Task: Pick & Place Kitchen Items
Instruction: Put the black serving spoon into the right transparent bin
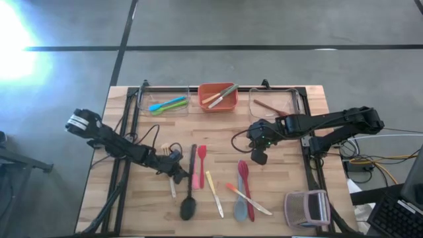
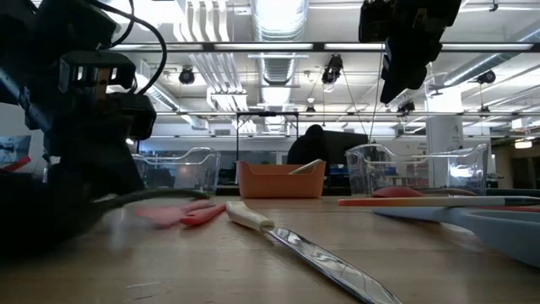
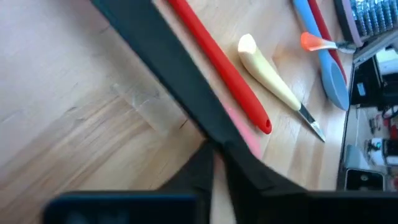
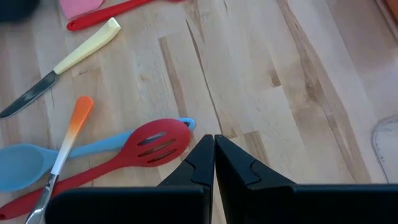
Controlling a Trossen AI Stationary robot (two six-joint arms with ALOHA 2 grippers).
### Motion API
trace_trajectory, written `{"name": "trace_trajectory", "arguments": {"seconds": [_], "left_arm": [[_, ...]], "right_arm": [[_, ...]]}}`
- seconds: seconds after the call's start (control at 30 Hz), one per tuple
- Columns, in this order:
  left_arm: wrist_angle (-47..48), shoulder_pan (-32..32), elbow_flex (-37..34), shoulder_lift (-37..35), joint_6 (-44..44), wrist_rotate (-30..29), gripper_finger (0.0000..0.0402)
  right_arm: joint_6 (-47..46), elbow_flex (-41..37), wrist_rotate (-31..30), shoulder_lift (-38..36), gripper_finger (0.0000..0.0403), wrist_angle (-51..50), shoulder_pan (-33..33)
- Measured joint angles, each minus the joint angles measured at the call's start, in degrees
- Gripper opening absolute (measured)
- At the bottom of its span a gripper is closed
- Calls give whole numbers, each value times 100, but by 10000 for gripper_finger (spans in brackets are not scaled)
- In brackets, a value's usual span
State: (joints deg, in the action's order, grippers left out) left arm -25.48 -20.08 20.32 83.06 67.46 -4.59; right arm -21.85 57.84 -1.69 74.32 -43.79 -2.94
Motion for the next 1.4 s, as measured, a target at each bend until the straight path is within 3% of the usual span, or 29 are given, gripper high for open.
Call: {"name": "trace_trajectory", "arguments": {"seconds": [0.1,0.33,0.57,0.77,0.9,1.0,1.1,1.23,1.4], "left_arm": [[-10,0,0,3,-63,7,8],[-90,9,-1,3,165,24,28],[-789,2,-11,2,321,559,107],[-809,113,161,-196,-528,1628,189],[-669,138,469,-404,-1906,2132,209],[505,138,947,-513,-3290,1973,208],[2672,145,1727,-496,-5019,1536,203],[4975,151,2823,-276,-6753,542,202],[5578,162,3546,-117,-8006,-366,202]], "right_arm": [[0,0,0,0,8,-2,0],[0,0,2,0,8,-10,0],[0,0,2,0,8,-11,0],[0,0,4,0,8,-10,0],[0,0,4,0,8,-4,0],[0,0,4,0,8,4,0],[0,0,4,0,8,4,0],[12,0,4,1,8,5,0],[85,0,4,0,8,9,0]]}}
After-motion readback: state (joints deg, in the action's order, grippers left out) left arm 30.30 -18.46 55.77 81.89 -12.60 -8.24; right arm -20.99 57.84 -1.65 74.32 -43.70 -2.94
